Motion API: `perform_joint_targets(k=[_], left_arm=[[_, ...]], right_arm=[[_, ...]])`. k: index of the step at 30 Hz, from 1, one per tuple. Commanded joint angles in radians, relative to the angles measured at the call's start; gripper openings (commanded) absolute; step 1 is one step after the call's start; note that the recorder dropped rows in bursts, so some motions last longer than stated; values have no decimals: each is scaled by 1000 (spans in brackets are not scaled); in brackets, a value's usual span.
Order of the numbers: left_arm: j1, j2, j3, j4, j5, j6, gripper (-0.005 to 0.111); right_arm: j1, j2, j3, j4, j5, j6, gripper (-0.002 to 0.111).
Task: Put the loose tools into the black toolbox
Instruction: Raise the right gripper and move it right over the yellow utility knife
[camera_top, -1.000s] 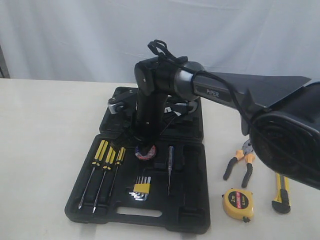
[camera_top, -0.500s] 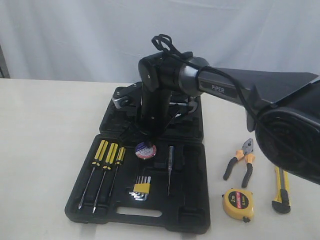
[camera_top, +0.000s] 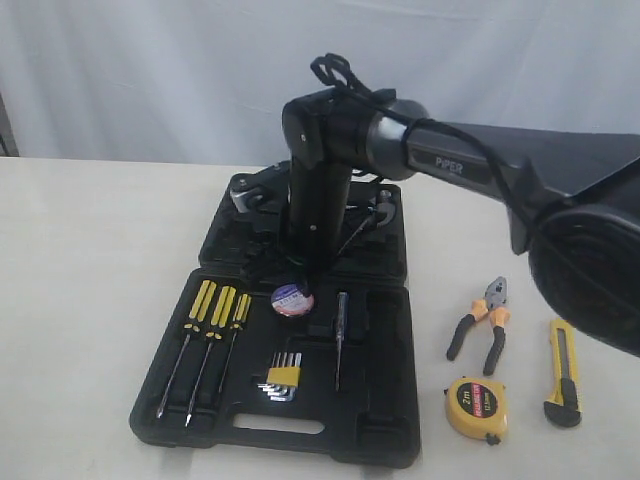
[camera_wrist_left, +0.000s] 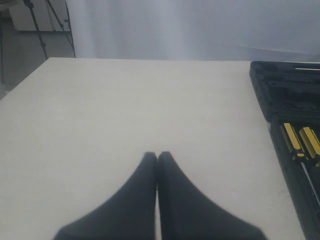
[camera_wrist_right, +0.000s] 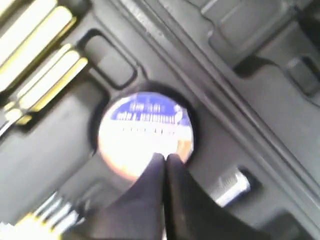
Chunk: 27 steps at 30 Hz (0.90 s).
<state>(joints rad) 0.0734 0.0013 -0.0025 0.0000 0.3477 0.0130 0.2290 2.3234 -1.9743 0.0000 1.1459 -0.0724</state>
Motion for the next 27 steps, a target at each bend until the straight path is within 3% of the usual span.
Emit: perform_joint_targets(k=[1, 12, 22, 27], left_arm=[[-5, -1, 3, 0, -5, -6, 0], [-5, -1, 3, 0, -5, -6, 0], [-5, -1, 3, 0, -5, -6, 0], [-5, -1, 3, 0, -5, -6, 0]], right_arm=[[-6, -80, -1, 0, 44, -2, -1], [-32, -256, 71, 0, 75, 27, -1], [-181, -595, 505, 0, 3, 58, -1], [-284, -762, 632, 0, 33, 135, -1]])
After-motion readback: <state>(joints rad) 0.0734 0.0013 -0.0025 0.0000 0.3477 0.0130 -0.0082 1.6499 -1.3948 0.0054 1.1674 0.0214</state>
